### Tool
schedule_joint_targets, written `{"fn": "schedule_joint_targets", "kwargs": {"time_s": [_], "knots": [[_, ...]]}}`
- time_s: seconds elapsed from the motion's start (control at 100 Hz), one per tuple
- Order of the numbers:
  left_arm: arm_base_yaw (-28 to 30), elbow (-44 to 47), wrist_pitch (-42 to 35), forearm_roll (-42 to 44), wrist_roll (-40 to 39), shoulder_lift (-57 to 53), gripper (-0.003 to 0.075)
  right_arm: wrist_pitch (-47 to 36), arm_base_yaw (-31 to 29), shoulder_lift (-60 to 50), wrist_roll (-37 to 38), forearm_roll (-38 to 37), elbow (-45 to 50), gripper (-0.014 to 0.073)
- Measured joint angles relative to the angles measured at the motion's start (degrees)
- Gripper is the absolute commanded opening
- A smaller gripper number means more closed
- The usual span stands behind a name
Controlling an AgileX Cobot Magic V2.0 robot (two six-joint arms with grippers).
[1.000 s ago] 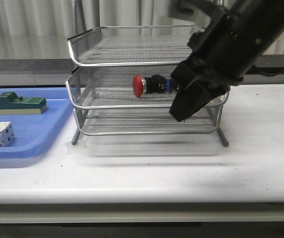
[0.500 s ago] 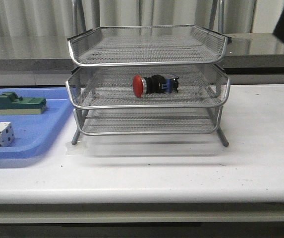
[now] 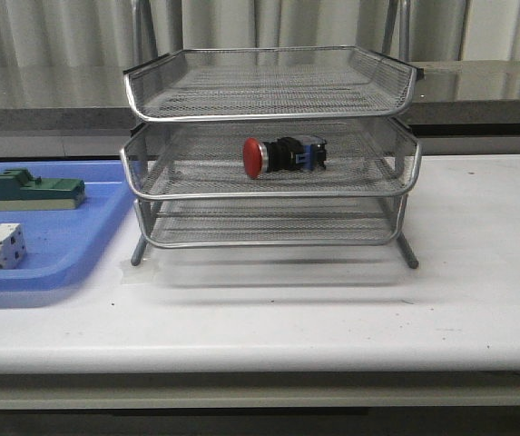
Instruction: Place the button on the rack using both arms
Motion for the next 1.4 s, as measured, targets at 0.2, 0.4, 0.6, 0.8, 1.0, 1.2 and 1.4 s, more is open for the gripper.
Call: {"fn": "schedule_joint_targets", "kwargs": {"time_s": [0.2, 0.4, 0.6, 0.8, 1.0, 1.2, 1.4], "knots": [[0.00, 0.00, 0.00, 0.00, 0.00, 0.00, -0.0020, 0.49, -0.37, -10.51, 0.04, 0.00, 3.48, -0.0060], [0.00, 0.00, 0.00, 0.00, 0.00, 0.00, -0.0020, 0.49, -0.37, -15.60, 0.14, 0.00, 3.70, -0.0060], [0.00, 0.00, 0.00, 0.00, 0.00, 0.00, -0.0020, 0.58, -0.37, -15.84, 0.14, 0.00, 3.70, -0.0060], [0.00, 0.00, 0.00, 0.00, 0.00, 0.00, -0.0020, 0.81, -0.37, -15.84, 0.14, 0.00, 3.70, -0.0060], [0.00, 0.00, 0.00, 0.00, 0.00, 0.00, -0.0020, 0.68, -0.37, -15.84, 0.19, 0.00, 3.81, -0.0060], [0.00, 0.00, 0.00, 0.00, 0.00, 0.00, -0.0020, -7.53, -0.37, -17.37, 0.19, 0.81, 7.82, -0.0060], [0.00, 0.00, 0.00, 0.00, 0.00, 0.00, -0.0020, -20.03, -0.37, -23.30, 1.30, 0.94, 17.73, -0.0060]]}}
